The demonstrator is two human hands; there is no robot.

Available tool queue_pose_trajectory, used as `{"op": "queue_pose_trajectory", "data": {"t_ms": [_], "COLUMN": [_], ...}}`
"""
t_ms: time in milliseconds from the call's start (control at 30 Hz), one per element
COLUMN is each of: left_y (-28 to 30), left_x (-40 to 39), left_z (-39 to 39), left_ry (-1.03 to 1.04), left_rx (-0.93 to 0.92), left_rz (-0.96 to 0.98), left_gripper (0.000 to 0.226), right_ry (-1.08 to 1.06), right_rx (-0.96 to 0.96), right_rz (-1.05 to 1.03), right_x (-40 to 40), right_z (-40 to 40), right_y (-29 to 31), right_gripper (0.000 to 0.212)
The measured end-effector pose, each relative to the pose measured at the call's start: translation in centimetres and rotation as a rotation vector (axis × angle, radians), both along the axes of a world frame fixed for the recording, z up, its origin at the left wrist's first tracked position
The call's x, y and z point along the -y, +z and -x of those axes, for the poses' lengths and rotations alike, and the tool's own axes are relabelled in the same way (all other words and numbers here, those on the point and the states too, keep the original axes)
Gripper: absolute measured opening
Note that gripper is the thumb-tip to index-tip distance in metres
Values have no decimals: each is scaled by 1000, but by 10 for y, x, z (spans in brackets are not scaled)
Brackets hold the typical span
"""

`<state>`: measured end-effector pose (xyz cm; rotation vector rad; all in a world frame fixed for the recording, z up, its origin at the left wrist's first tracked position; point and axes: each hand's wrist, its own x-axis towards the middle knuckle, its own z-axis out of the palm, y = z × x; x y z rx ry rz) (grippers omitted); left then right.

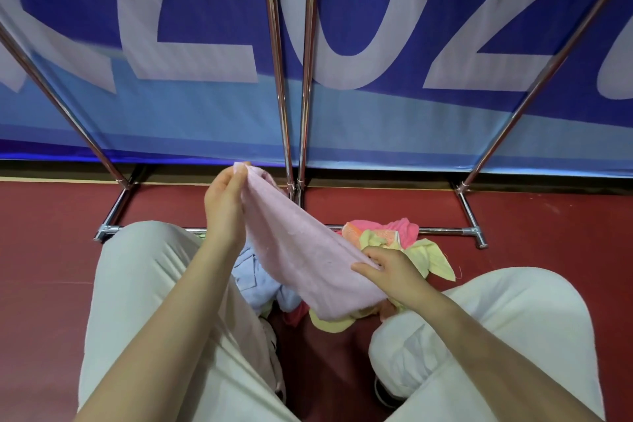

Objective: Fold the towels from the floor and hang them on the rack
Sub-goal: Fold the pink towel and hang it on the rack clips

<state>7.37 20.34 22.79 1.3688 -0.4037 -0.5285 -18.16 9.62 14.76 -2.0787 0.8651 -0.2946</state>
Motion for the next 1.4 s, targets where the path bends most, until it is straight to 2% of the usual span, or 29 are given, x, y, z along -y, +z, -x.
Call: {"op": "queue_pose_trajectory", "data": {"t_ms": [167, 367, 467, 533, 633, 733, 800, 900, 1000, 1100, 1267, 1400], "left_y": [7, 11, 9, 7, -2, -7, -8, -9, -13, -13, -17, -18], "left_x": [-3, -2, -2, -2, 0, 2, 4, 4, 2, 1, 3, 6], "left_z": [-5, 4, 10, 13, 14, 12, 10, 9, 7, 4, 0, 5], "left_ry": [60, 41, -18, -39, -33, 1, 41, 57, 65, 120, 128, 104], "left_rx": [85, 208, 268, 313, 333, 411, 402, 320, 298, 238, 92, 180], "left_rz": [-6, -31, -38, -41, -55, -121, -144, -157, -179, -165, -127, -154], "left_gripper": [20, 16, 17, 17, 16, 14, 13, 16, 14, 13, 9, 8], "right_ry": [-20, -209, -278, -328, -429, -489, -471, -421, -465, -559, -661, -745], "right_rx": [-160, -111, -155, -147, -158, -293, -329, -302, -172, 152, 526, 645], "right_rz": [122, 105, 137, 156, 238, 422, 370, 74, -25, -153, -357, -343], "right_x": [3, 14, 20, 24, 27, 30, 32, 34, 38, 41, 43, 42], "right_z": [-1, -3, -1, 2, 4, 5, 7, 11, 13, 13, 16, 16], "right_y": [1, 6, 1, -1, 2, 3, 4, 4, 5, 20, 42, 49], "right_gripper": [24, 30, 9, 5, 5, 8, 8, 24, 14, 8, 12, 7]}}
